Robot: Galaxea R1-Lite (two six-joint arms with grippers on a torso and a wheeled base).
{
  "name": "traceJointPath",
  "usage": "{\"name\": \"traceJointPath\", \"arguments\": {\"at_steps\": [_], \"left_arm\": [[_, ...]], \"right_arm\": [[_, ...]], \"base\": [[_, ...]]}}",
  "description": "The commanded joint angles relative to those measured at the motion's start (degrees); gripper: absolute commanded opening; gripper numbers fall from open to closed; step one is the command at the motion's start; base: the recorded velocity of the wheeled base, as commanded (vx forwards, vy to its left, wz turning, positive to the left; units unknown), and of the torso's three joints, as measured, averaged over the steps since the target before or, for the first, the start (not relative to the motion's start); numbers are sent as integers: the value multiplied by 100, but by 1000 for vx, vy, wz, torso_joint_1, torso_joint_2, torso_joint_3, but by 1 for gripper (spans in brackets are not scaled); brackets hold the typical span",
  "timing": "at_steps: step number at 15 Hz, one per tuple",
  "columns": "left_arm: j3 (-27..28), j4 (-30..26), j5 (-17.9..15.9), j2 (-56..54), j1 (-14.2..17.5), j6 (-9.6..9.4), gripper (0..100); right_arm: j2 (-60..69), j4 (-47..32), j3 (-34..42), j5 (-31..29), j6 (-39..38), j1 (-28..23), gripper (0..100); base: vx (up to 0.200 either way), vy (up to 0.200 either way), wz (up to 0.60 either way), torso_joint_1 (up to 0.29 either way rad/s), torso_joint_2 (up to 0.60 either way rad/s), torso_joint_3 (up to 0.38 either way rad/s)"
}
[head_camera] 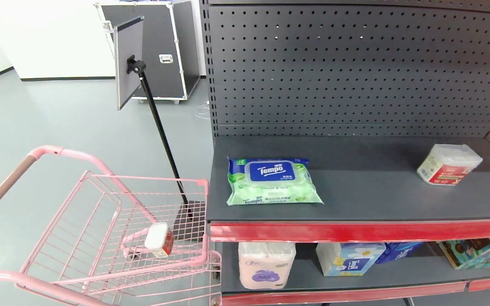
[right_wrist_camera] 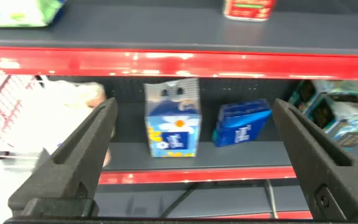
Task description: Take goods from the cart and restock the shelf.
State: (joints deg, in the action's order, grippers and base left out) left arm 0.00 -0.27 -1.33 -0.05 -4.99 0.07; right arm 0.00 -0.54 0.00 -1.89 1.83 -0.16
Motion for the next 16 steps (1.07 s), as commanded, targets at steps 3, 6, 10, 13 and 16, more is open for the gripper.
{"name": "traceJointPath", "arguments": {"at_steps": [3,6,10,13,16], "left_arm": [[0,0,1,5,-2,1,100],[0,0,1,5,-2,1,100],[0,0,1,5,-2,1,100],[0,0,1,5,-2,1,100],[0,0,1,5,-2,1,100]], "right_arm": [[-9,1,0,-4,2,7,100],[-9,1,0,-4,2,7,100],[-9,1,0,-4,-7,7,100],[-9,1,0,-4,2,-2,100],[-9,1,0,-13,-16,7,100]], "base": [[0,200,0,7,1,2],[0,200,0,4,6,1],[0,150,0,1,2,3],[0,0,0,0,0,0],[0,0,0,-43,98,54]]}}
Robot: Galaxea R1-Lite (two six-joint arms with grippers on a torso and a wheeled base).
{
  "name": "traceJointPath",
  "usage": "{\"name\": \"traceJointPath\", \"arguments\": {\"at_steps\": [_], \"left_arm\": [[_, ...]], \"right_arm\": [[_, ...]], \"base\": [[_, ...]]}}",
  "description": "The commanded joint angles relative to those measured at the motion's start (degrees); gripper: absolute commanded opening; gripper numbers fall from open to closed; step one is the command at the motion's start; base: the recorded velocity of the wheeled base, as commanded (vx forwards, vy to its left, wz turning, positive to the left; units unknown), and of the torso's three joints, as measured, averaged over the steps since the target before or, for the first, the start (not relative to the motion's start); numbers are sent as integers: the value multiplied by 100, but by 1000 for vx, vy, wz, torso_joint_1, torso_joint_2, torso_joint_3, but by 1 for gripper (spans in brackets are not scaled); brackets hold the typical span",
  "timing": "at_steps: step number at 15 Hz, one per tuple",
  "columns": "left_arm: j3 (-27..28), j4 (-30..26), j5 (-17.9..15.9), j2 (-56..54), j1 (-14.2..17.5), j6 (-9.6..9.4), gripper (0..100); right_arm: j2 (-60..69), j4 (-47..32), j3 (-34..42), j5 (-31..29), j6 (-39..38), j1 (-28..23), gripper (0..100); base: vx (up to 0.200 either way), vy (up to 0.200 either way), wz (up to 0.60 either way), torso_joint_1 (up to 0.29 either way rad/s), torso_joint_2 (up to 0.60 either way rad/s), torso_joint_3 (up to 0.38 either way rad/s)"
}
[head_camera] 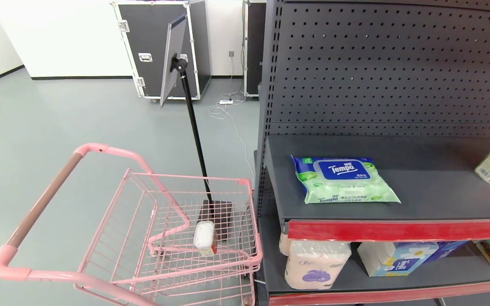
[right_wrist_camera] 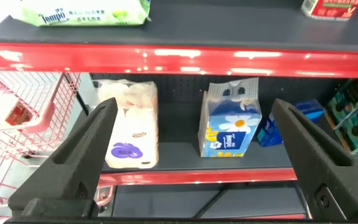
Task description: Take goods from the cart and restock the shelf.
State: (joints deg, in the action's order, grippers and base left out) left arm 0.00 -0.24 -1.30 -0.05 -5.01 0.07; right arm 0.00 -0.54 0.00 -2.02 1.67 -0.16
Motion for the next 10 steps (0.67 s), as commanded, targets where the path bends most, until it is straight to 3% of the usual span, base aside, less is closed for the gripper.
{"name": "traceJointPath", "arguments": {"at_steps": [1,10], "left_arm": [[0,-2,-1,5,0,1,100],[0,-2,-1,5,0,1,100]], "right_arm": [[-9,1,0,-9,0,-2,100],[-9,1,0,-9,0,-2,100]], "base": [[0,0,0,-134,334,193],[0,0,0,-138,361,214]]}}
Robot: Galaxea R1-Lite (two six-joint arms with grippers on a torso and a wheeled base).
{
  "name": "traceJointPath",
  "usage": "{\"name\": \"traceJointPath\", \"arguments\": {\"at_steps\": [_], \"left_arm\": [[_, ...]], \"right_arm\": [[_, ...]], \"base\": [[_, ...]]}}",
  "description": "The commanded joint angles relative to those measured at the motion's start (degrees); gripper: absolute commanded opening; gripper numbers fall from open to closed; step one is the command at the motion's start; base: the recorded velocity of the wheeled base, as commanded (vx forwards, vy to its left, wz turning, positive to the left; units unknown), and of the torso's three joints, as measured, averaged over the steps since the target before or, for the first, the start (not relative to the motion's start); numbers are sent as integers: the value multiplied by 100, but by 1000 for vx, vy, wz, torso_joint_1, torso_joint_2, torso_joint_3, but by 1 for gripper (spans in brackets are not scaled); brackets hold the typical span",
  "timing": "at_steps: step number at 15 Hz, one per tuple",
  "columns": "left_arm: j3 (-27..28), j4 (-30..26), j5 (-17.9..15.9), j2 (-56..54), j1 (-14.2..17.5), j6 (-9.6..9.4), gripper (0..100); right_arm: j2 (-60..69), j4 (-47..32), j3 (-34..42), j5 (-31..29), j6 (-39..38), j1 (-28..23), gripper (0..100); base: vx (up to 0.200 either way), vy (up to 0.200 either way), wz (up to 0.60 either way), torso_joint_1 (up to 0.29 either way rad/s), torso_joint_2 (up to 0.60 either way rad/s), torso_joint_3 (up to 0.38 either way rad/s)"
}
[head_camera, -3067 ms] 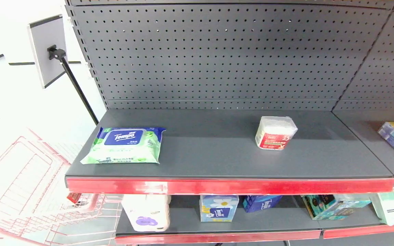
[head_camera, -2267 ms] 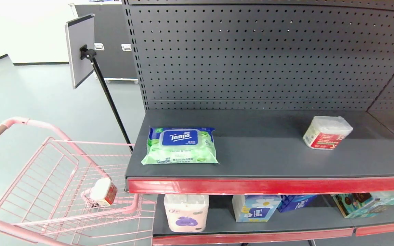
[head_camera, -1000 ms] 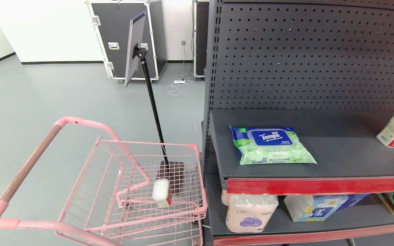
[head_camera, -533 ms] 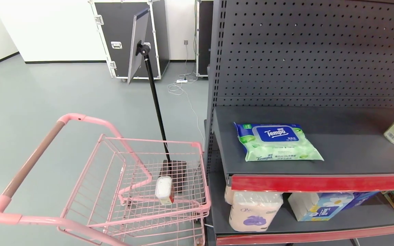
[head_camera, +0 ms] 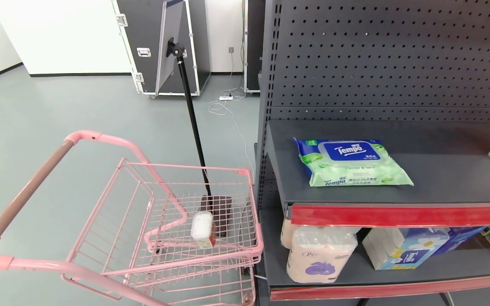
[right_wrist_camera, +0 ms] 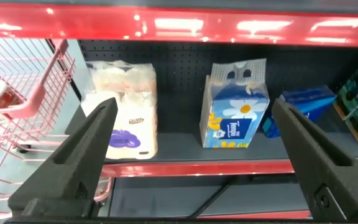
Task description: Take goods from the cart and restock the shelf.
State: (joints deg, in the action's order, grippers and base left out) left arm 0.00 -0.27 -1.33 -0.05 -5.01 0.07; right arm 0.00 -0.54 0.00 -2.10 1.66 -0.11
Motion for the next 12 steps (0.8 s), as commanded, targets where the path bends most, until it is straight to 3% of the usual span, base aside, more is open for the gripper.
{"name": "traceJointPath", "arguments": {"at_steps": [1,12], "left_arm": [[0,0,1,5,0,1,100],[0,0,1,5,-9,-7,100]], "right_arm": [[-9,1,0,-1,10,-7,100],[-9,1,0,-10,19,-7,100]], "base": [[0,0,0,-144,398,242],[0,0,0,-160,492,329]]}}
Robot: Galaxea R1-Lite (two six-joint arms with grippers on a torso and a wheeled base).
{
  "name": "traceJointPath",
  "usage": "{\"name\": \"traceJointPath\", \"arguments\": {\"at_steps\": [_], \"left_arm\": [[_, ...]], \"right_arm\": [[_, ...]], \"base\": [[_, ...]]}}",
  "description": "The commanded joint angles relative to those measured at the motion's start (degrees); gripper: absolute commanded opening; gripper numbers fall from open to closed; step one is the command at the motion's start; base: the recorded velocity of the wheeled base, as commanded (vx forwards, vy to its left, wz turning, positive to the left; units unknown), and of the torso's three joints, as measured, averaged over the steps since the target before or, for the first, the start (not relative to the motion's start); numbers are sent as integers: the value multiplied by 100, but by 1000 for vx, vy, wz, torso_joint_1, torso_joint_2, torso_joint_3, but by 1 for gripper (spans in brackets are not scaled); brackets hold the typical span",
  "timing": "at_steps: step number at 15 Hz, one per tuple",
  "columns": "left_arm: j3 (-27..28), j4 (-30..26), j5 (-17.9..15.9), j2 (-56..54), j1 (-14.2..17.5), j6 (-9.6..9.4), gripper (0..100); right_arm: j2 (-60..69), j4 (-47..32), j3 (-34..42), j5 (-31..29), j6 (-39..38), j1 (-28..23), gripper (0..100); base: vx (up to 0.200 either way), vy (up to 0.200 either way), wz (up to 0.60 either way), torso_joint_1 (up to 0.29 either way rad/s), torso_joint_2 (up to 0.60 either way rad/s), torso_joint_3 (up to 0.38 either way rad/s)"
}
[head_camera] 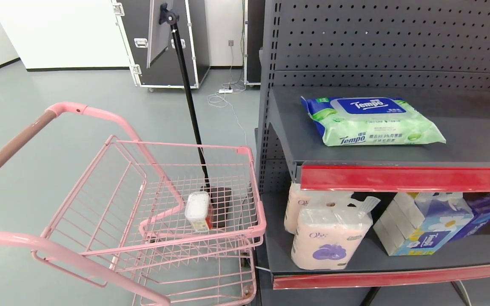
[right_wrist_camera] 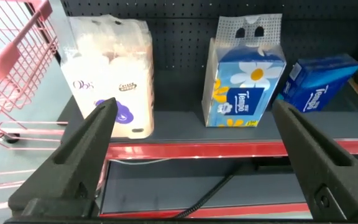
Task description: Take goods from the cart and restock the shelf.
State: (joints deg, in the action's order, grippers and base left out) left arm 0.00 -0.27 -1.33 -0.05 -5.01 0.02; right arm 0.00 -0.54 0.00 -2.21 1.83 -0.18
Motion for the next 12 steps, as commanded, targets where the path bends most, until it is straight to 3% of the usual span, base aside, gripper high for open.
{"name": "traceJointPath", "arguments": {"at_steps": [1,3,4,6,7,9,12], "left_arm": [[0,0,1,5,-26,-2,100],[9,27,-34,5,-26,-143,100],[1063,-8,-87,348,-61,6,100],[2751,-17,-175,2176,-193,850,100],[3199,0,-201,2914,-202,885,100],[3313,0,-315,4364,-369,701,100],[3955,97,-342,6702,-510,692,100]], "right_arm": [[-9,1,0,1,2,1,100],[-9,1,0,1,2,9,100],[-9,1,0,1,11,1,100],[-9,1,0,1,11,1,100],[-9,1,0,1,11,1,100],[-9,1,0,1,11,9,100],[-9,1,0,1,2,9,100]], "base": [[0,0,0,-51,193,154],[0,0,0,-22,102,66],[0,0,0,0,0,0],[0,0,0,0,0,0],[0,0,0,0,0,0],[0,0,0,0,0,0],[0,0,0,0,0,0]]}}
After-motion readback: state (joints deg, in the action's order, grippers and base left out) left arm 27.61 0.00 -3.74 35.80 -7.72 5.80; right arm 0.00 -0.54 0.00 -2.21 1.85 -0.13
